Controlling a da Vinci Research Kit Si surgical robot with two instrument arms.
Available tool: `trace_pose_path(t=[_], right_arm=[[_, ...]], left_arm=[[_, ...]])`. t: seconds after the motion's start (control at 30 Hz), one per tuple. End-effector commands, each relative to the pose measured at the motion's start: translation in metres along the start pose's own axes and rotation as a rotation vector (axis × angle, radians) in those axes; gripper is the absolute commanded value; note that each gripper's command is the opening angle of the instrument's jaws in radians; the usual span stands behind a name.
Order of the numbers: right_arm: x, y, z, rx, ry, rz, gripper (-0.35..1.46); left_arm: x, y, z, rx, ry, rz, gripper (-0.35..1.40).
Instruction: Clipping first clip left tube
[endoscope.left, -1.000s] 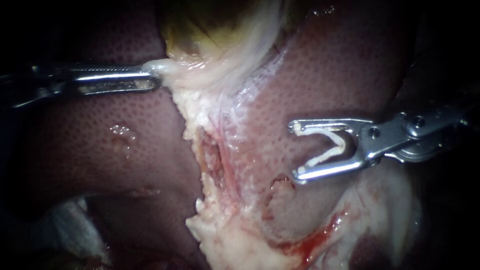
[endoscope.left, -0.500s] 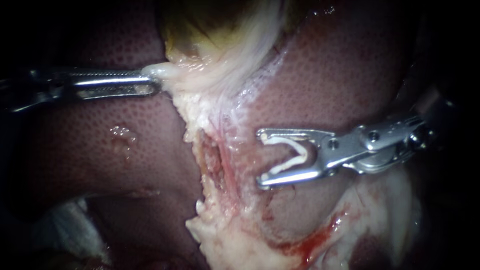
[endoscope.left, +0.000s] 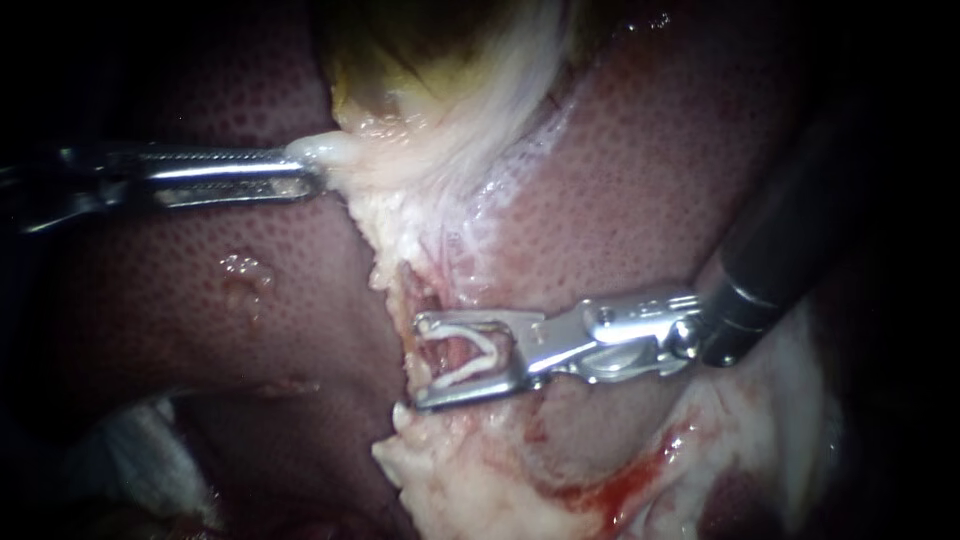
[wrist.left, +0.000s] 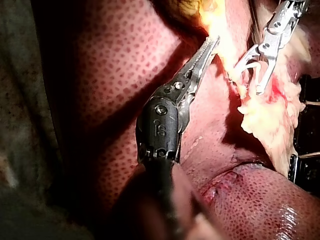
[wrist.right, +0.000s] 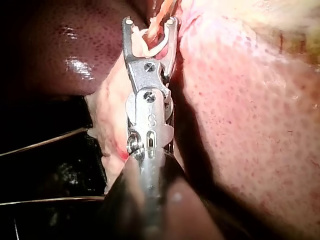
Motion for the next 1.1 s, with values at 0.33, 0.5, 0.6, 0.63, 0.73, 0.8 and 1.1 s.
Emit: trace_pose_path(t=[0.33,0.5,0.6,0.63,0.73,0.8,1.1], right_arm=[[-0.0005,-0.0003,0.0018,0.049,-0.005,0.026,0.56],[-0.0009,-0.0010,0.0022,0.090,-0.011,0.056,0.55],[-0.0011,-0.0010,0.0028,0.095,-0.013,0.057,0.55],[-0.0012,-0.0009,0.0030,0.093,-0.013,0.057,0.55],[-0.0014,-0.0004,0.0037,0.088,-0.013,0.057,0.55],[-0.0015,-0.0001,0.0040,0.086,-0.013,0.063,0.55],[-0.0014,0.0005,0.0046,0.082,-0.013,0.075,0.48]], left_arm=[[0.0001,0.0002,0.0001,-0.002,0.000,0.000,-0.35],[0.0001,0.0002,0.0001,-0.003,0.000,0.000,-0.35],[0.0001,0.0002,0.0002,-0.002,0.000,0.000,-0.35],[0.0001,0.0002,0.0002,-0.001,0.000,0.000,-0.35],[0.0000,0.0003,0.0003,0.000,0.000,0.001,-0.35],[-0.0001,0.0003,0.0004,-0.003,0.000,0.001,-0.35],[-0.0001,0.0004,0.0005,-0.002,0.000,0.001,-0.35]])
